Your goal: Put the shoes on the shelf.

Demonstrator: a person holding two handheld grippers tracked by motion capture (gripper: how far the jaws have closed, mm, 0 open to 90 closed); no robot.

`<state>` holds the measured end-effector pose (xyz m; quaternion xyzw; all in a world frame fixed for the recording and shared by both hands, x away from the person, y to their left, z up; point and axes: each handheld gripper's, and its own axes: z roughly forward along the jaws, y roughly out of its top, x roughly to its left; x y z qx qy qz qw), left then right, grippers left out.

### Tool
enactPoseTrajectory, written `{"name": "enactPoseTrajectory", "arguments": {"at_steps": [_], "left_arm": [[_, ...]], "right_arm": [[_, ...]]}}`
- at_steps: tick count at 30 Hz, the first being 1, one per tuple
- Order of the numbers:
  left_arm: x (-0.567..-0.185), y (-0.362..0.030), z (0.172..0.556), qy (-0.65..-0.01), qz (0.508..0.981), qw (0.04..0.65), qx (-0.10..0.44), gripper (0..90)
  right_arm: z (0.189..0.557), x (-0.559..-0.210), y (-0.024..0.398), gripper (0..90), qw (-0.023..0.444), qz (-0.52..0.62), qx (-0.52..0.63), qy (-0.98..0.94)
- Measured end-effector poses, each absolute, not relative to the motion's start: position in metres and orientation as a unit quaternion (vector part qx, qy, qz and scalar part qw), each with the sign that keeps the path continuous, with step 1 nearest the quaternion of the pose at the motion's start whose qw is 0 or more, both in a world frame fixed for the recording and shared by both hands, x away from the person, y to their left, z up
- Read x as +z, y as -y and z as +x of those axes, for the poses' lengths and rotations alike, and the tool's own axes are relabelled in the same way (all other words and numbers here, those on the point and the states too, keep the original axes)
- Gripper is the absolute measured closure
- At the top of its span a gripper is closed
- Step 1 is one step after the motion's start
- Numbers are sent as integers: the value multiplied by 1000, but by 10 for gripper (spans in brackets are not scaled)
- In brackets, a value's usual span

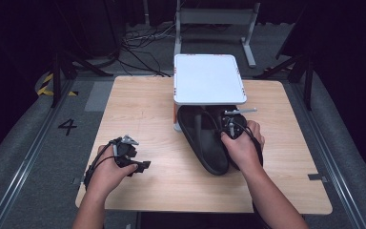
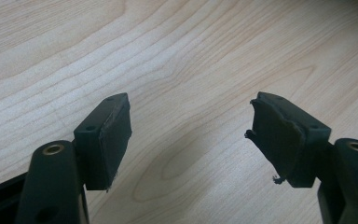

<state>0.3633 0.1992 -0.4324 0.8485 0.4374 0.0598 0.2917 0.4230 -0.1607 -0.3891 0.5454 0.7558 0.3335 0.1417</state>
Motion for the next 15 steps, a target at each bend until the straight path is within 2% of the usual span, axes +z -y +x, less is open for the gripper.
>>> {"name": "enactPoseTrajectory", "arguments": {"at_steps": [15], "left_arm": [[-433, -201, 368, -438, 847, 293, 61, 293]], "right_arm": [[451, -388, 147, 762, 143, 579, 335, -730]]}}
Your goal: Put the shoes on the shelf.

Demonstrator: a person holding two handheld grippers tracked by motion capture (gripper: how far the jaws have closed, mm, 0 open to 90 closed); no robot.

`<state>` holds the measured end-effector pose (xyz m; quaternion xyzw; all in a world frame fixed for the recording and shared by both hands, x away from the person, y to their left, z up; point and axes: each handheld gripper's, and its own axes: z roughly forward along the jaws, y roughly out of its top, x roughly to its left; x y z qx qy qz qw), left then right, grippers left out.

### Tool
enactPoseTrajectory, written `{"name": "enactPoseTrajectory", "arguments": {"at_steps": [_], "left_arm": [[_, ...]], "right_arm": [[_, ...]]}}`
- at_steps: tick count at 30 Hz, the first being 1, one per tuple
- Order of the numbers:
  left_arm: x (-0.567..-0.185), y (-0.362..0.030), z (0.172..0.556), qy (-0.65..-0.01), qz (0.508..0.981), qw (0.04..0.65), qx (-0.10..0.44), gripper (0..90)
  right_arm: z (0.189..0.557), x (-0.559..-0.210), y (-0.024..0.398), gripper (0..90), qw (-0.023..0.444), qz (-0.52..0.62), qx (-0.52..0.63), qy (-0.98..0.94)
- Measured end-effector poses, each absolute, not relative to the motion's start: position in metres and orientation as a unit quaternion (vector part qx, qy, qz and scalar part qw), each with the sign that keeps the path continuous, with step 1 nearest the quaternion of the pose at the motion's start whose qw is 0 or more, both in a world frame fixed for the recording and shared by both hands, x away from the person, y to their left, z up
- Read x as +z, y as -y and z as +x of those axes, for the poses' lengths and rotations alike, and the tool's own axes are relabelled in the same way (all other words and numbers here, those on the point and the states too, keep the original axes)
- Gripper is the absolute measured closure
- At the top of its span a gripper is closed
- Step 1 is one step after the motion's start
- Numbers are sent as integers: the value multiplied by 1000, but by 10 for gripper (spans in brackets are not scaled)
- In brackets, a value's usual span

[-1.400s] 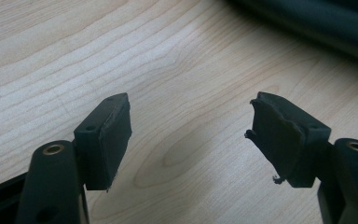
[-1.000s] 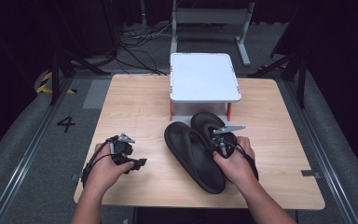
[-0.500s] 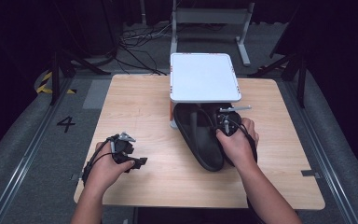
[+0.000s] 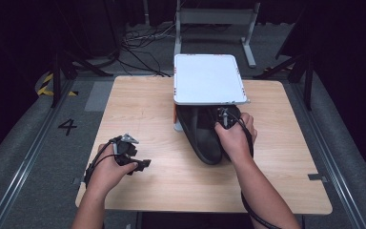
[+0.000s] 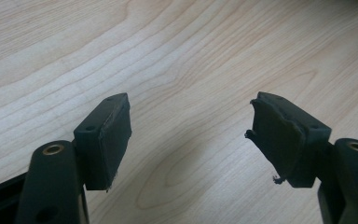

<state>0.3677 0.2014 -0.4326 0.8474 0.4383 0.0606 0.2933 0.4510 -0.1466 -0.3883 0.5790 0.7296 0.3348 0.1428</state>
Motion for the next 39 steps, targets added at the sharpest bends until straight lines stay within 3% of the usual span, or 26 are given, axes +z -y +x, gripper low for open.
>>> {"name": "enactPoseTrajectory", "arguments": {"at_steps": [18, 20, 21, 22, 25, 33, 39], "left_arm": [[-427, -203, 369, -433, 845, 307, 64, 293], [-426, -202, 369, -435, 844, 307, 64, 293], [-426, -201, 370, -432, 845, 307, 65, 293], [-426, -200, 371, -432, 845, 310, 63, 294], [-427, -196, 373, -427, 849, 305, 61, 294], [-422, -182, 375, -409, 855, 313, 63, 296], [-413, -164, 375, -388, 859, 326, 71, 329]], "right_arm": [[484, -410, 128, 756, 187, 600, 350, -695], [485, -415, 125, 673, 209, 586, 359, -696], [486, -419, 124, 530, 222, 571, 384, -691], [486, -421, 125, 472, 227, 565, 400, -685], [480, -422, 132, 436, 232, 553, 406, -689], [460, -406, 159, 400, 230, 528, 432, -695], [426, -396, 196, 469, 239, 498, 441, -707]]}}
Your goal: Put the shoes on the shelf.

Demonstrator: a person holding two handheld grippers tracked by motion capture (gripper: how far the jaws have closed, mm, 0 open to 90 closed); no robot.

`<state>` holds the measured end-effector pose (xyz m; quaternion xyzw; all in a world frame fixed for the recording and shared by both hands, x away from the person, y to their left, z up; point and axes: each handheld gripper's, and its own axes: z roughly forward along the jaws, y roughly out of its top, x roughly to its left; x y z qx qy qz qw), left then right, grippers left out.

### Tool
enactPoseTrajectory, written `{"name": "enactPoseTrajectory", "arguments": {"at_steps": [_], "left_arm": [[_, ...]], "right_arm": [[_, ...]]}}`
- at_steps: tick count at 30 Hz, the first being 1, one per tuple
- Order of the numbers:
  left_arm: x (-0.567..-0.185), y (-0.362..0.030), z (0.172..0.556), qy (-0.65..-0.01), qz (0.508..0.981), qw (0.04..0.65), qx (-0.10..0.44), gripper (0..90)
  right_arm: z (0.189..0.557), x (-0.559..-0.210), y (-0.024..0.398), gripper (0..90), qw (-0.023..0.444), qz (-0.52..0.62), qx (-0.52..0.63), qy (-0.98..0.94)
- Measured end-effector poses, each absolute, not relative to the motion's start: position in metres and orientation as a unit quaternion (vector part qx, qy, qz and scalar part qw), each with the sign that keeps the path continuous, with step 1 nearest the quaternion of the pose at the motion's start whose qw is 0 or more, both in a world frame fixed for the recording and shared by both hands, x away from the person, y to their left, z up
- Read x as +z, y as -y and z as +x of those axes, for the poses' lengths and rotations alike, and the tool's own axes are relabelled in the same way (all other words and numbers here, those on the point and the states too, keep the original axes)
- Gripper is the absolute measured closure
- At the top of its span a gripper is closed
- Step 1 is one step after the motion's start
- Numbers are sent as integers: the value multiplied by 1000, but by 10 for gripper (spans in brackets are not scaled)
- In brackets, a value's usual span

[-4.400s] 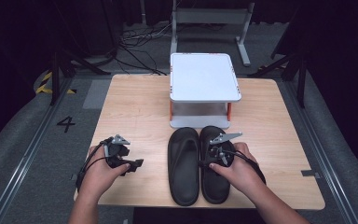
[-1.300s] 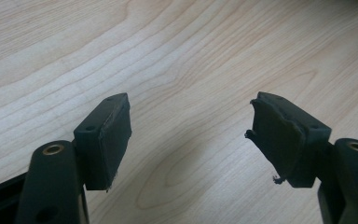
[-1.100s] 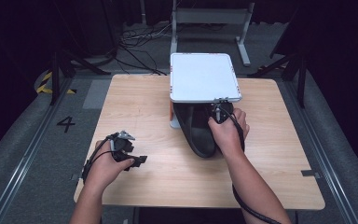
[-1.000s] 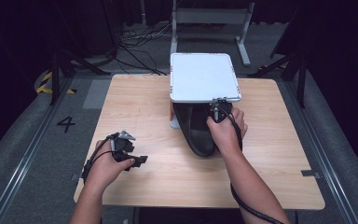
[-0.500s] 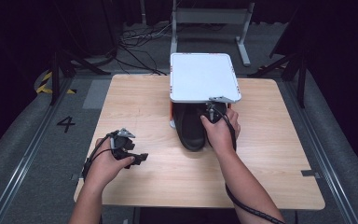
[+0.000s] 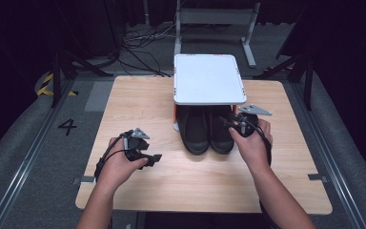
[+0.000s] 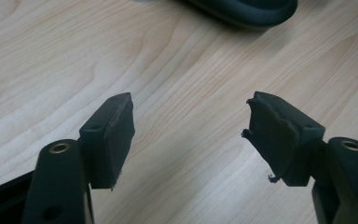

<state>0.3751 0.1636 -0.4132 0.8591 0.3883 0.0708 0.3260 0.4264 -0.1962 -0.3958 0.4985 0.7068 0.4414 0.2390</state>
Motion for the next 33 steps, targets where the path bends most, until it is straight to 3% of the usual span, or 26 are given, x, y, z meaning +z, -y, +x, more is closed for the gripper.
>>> {"name": "enactPoseTrajectory", "arguments": {"at_steps": [3, 12, 20, 25, 30, 33], "left_arm": [[-410, -153, 375, -380, 859, 335, 70, 345], [-414, -108, 371, -352, 871, 340, 30, 512], [-418, -78, 372, -336, 880, 334, 21, 554], [-427, -58, 375, -324, 890, 320, 13, 658], [-435, -44, 382, -330, 894, 304, 14, 821], [-440, -37, 388, -335, 896, 290, 2, 870]], "right_arm": [[416, -399, 206, 503, 226, 491, 433, -721], [374, -424, 239, 669, 165, 482, 386, -769], [367, -431, 240, 696, 147, 471, 363, -791], [366, -439, 231, 767, 124, 465, 349, -804], [369, -446, 222, 869, 108, 461, 324, -819], [370, -446, 222, 873, 105, 462, 323, -819]]}}
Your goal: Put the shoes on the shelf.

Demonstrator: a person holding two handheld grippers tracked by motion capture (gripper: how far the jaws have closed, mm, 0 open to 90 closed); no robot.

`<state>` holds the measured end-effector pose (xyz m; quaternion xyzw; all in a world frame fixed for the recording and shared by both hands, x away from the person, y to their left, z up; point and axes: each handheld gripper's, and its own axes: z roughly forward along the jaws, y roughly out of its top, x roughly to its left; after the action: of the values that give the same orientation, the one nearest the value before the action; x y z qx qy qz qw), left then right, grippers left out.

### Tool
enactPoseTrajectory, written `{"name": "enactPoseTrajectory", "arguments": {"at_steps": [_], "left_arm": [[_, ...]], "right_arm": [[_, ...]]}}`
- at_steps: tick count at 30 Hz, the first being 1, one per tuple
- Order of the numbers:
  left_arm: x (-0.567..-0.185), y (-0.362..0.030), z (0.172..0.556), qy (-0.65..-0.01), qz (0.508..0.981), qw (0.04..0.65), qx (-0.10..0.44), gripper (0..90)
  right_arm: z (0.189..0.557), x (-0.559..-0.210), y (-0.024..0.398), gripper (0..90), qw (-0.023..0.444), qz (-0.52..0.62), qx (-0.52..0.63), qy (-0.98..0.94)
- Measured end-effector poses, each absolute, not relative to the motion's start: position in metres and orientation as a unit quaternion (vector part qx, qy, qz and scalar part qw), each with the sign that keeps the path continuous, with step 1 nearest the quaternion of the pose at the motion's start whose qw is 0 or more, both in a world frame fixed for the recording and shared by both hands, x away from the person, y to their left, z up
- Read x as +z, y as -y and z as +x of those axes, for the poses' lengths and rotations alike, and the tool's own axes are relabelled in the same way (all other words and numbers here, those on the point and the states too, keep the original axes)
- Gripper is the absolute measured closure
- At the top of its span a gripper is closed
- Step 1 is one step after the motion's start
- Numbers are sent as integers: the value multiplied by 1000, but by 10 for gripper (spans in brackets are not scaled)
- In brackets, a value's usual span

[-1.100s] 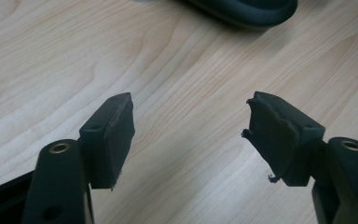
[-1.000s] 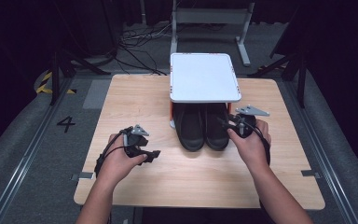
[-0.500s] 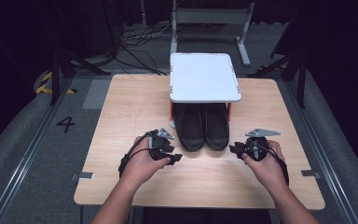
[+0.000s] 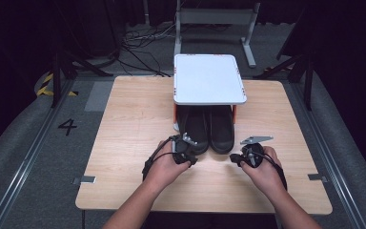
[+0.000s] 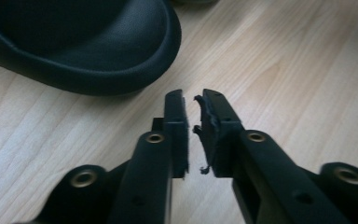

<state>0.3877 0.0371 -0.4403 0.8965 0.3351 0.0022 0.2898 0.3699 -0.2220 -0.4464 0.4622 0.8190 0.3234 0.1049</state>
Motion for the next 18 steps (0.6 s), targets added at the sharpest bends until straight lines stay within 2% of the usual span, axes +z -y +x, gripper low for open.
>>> {"name": "enactPoseTrajectory", "arguments": {"at_steps": [4, 7, 13, 16, 18], "left_arm": [[-445, -25, 391, -335, 900, 278, -16, 878], [-448, -15, 389, -331, 905, 267, -27, 847], [-450, -12, 395, -343, 908, 242, 10, 871], [-451, -17, 401, -360, 898, 253, 16, 873], [-451, -20, 405, -362, 896, 253, 41, 853]], "right_arm": [[375, -451, 215, 899, 87, 463, 316, -824], [377, -453, 210, 900, 82, 459, 315, -827], [382, -452, 204, 900, 82, 458, 317, -826], [386, -454, 202, 900, 80, 462, 318, -824], [389, -455, 202, 900, 85, 462, 323, -821]]}}
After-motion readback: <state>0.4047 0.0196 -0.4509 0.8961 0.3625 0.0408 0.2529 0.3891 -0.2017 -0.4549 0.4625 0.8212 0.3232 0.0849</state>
